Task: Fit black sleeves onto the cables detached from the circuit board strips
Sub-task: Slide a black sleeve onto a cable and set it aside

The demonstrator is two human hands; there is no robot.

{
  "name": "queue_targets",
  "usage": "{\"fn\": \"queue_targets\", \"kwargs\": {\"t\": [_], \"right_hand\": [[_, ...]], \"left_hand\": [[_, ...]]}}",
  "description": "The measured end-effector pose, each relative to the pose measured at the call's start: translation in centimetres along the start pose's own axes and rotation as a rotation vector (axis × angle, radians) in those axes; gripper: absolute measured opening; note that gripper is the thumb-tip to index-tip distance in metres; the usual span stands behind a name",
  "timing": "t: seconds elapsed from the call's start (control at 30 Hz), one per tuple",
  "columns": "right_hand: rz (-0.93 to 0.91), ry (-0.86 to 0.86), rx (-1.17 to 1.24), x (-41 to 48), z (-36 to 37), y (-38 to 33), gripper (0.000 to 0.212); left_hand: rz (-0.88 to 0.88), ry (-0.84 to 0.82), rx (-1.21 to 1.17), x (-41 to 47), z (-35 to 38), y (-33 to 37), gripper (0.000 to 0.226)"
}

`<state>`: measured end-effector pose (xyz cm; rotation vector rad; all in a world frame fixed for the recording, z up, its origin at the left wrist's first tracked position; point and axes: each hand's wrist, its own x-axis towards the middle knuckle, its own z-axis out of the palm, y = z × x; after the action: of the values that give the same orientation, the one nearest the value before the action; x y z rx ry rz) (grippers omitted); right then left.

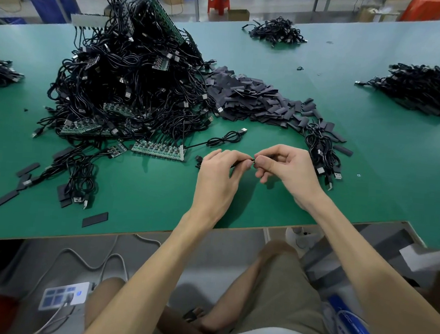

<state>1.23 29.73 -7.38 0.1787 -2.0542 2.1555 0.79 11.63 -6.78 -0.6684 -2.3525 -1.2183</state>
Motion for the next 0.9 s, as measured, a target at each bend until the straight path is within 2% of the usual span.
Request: {"fn": "queue_targets", "kwargs": {"t": [0.07,0.33,0.67,0.9], "right_hand": [[-0.006,-0.004,0.019,0.0,-0.03,-0.02,0.023],[-0.004,0.002,0.01,0.1,-0.11,0.13,0.01],[0.019,-0.021,0.008,-0.08,-0.22,-0.17,0.01],[0.038,-0.031,0.026,-0.15,0.19,-0.42,0.021]], "left_hand": [[0.006,0.003,0.003,-0.01,-0.01,0.02,0.008],[0.046,-0.005,0.025,0.09,-0.03,0.06,0.007],[0.087,-0.009,0.06,-0.13,-0.07,0.28,0.009],[0.049,0.031,0.063,-0.28,-0.06,0.46,0.009]]}}
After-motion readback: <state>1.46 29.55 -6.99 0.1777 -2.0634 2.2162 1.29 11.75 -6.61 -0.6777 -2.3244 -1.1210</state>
